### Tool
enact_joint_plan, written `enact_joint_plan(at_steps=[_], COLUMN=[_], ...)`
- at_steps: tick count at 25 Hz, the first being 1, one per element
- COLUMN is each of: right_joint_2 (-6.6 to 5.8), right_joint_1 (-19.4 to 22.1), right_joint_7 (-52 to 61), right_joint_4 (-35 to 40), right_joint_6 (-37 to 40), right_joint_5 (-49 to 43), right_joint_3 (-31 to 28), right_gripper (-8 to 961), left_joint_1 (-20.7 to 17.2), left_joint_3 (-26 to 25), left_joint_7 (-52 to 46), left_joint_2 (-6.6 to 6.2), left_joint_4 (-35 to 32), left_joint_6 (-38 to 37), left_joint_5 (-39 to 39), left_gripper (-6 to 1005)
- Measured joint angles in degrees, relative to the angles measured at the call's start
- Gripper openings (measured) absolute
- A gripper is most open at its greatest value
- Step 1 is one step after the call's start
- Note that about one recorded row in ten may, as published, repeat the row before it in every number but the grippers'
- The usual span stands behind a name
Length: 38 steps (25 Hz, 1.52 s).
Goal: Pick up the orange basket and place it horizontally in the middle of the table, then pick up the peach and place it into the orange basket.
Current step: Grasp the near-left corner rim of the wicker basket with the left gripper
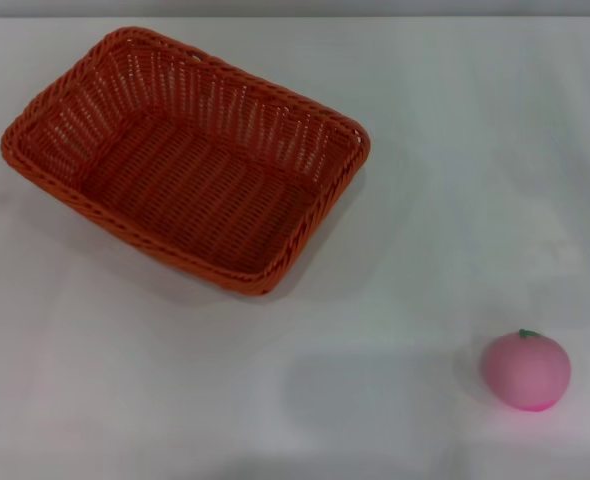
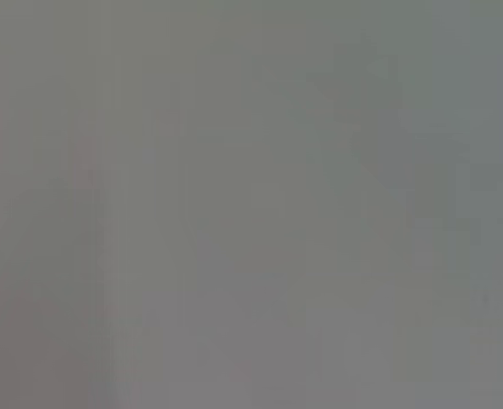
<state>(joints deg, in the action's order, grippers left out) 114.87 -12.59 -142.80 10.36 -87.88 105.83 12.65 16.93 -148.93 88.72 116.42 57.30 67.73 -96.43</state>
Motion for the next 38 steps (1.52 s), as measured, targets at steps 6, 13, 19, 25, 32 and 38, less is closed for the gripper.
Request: enact_joint_plan(at_steps=[6,13,19,25,32,38], right_joint_2=[0.0,0.02,0.19,0.18,0.15,0.09], right_joint_1=[0.02,0.02,-0.78,-0.52,-0.3,-0.16], right_joint_7=[-0.04,-0.2,-0.21,-0.07,0.18,0.2], right_joint_4=[-0.27,-0.75,-2.56,-2.95,-3.33,-3.51], right_joint_6=[0.0,-0.12,-1.24,-2.58,-2.73,-2.74], right_joint_5=[-0.02,-0.02,-0.01,-0.01,-0.05,-0.64], right_joint_3=[0.01,0.87,2.02,2.09,2.16,2.2], right_gripper=[842,842,842,842,841,841], left_joint_1=[7.02,15.28,16.34,17.02,16.4,16.71], left_joint_3=[1.25,1.27,1.72,4.7,8.43,8.98], left_joint_7=[-18.52,-23.5,-21.79,-19.44,-18.27,-16.47], left_joint_2=[-4.05,-6.79,-6.45,-5.63,-3.29,-2.47], left_joint_4=[6.92,6.57,2.25,-2.81,-3.07,-3.99], left_joint_6=[9.04,18.83,18.8,14.81,8.95,7.35], left_joint_5=[-21.2,-34.39,-39.55,-40.84,-41.44,-41.25], left_gripper=[875,875,876,875,875,875])
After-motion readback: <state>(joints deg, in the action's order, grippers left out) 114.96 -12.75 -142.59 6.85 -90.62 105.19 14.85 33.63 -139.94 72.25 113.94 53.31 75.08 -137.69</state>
